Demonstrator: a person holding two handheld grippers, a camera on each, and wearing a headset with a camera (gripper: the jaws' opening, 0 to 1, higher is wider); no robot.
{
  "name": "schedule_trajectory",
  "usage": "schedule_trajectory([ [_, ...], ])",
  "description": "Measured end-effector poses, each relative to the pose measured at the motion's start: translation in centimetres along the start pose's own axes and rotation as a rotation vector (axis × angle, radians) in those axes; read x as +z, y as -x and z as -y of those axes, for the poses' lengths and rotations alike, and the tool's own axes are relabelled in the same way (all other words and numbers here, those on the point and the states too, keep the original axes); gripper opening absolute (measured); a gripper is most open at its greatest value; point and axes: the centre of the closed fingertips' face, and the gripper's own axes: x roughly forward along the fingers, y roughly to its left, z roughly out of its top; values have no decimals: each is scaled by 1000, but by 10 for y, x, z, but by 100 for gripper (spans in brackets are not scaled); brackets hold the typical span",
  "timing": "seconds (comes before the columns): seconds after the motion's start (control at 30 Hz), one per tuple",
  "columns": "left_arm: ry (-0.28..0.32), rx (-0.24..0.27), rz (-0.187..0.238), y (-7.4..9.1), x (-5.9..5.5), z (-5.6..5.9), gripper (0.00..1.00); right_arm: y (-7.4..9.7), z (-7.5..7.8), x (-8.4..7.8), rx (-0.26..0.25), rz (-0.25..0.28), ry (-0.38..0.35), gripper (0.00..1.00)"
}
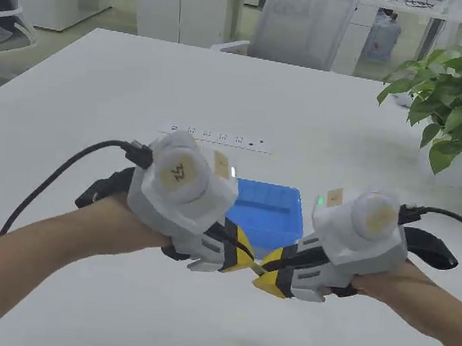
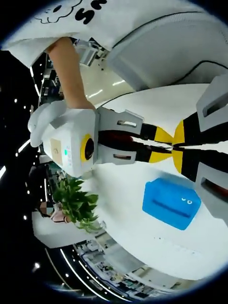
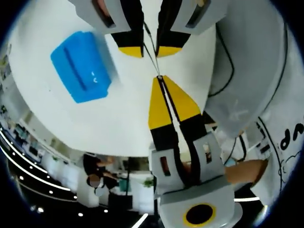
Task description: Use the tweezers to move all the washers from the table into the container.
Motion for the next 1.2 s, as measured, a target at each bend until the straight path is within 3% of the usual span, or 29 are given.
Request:
schedule_trajectory([
  [0.13,-75,17,-75,-13,-19,-5,0,-18,7,-10,-42,-60,30,5],
  [0.43,-83,11,-154,-42,-59,-17,0,-52,18,-32,-86,-145,71,5],
  [0.53,-77,-2,-160,-50,-69,-17,0,-58,19,-40,-76,-161,61,5],
  [0.63,-135,-22,-201,-57,-82,-15,0,-63,16,-44,-65,-155,27,5],
  [0.73,-96,-42,-222,-64,-92,-13,0,-66,13,-50,-68,-158,-38,6],
  [0.87,-137,-45,-257,-67,-102,-9,0,-62,12,-51,-102,-127,-67,10],
  [0.97,-135,-52,-273,-69,-107,-10,0,-51,9,-51,-113,-90,-146,16],
  [1.2,-128,-75,-291,-68,-115,-9,0,4,12,-27,-206,144,-375,31],
])
